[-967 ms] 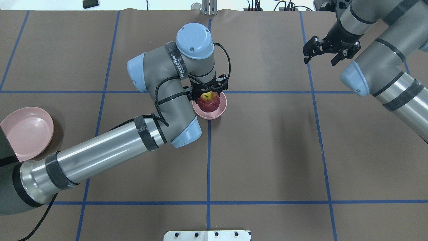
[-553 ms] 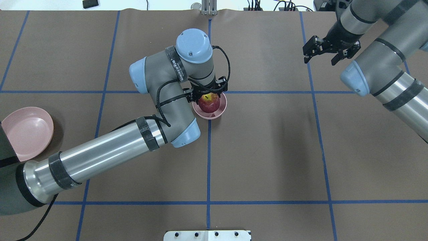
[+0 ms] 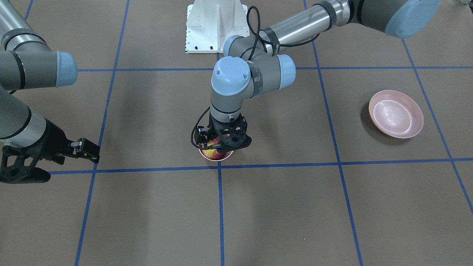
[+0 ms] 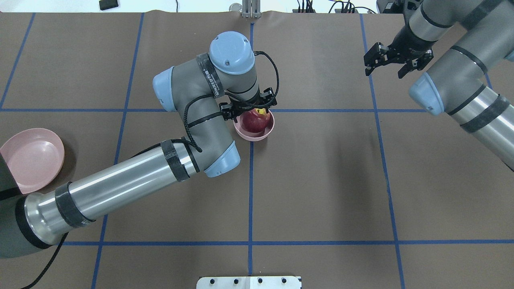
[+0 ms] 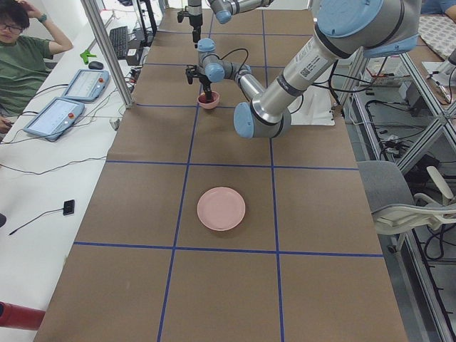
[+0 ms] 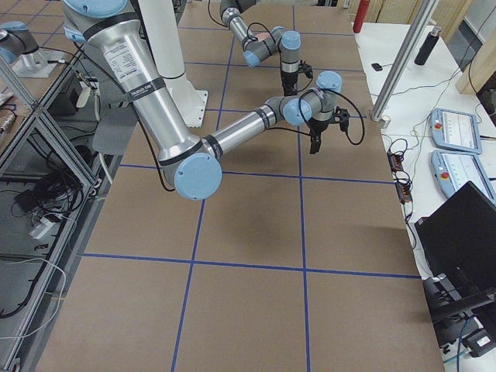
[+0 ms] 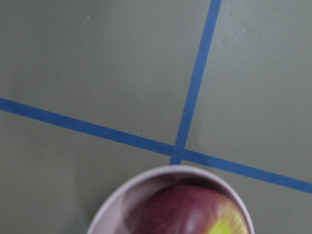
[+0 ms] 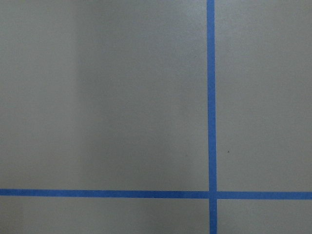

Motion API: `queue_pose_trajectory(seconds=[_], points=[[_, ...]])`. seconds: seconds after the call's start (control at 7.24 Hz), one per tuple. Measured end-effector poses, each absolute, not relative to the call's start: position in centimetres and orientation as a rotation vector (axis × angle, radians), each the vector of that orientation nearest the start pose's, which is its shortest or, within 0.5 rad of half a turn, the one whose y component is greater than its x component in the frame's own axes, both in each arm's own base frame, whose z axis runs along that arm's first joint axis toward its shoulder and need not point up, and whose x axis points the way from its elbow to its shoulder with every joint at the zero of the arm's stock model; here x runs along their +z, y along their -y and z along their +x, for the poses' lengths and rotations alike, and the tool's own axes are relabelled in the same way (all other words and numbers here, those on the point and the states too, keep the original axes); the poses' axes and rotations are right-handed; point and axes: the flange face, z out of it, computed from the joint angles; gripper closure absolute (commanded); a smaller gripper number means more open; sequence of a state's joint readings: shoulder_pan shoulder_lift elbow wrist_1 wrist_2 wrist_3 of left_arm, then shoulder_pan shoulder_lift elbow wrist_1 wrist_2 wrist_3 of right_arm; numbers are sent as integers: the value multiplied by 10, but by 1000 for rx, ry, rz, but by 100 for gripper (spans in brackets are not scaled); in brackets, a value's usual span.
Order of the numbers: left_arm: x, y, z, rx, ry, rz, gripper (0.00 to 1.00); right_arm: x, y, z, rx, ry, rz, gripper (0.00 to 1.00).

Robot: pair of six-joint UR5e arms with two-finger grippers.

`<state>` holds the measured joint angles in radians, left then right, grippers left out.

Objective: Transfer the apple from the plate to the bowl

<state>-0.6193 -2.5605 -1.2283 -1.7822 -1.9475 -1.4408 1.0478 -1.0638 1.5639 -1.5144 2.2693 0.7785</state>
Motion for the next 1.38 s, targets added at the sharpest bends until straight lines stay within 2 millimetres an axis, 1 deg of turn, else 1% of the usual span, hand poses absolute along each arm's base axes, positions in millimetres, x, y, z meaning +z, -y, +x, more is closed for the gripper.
queue_pose_trajectory(seconds=[0.14, 0.28, 0.41, 0.55, 0.69, 0.83, 0.97, 1.11, 1.24, 1.38], points=[[137, 549, 581, -299, -924, -5, 2, 362, 618, -275, 55, 853, 17, 0], [133, 554, 551, -282, -920, 29, 2, 366, 616, -272, 62, 839, 28, 0], [141, 555, 505, -208, -899, 93, 2, 374, 612, -263, 61, 831, 44, 0], [163, 554, 449, -125, -865, 164, 2, 386, 609, -246, 55, 831, 72, 0], [193, 559, 391, -83, -831, 220, 2, 399, 611, -221, 63, 832, 102, 0], [231, 564, 344, -55, -787, 254, 2, 419, 612, -194, 88, 822, 108, 0], [274, 565, 305, -17, -740, 282, 2, 438, 613, -168, 104, 808, 110, 0], [322, 566, 253, 7, -705, 314, 2, 458, 613, -143, 95, 784, 109, 0], [369, 565, 190, 44, -686, 327, 2, 478, 611, -115, 76, 753, 101, 0], [413, 564, 125, 100, -685, 322, 2, 499, 606, -83, 57, 725, 88, 0]])
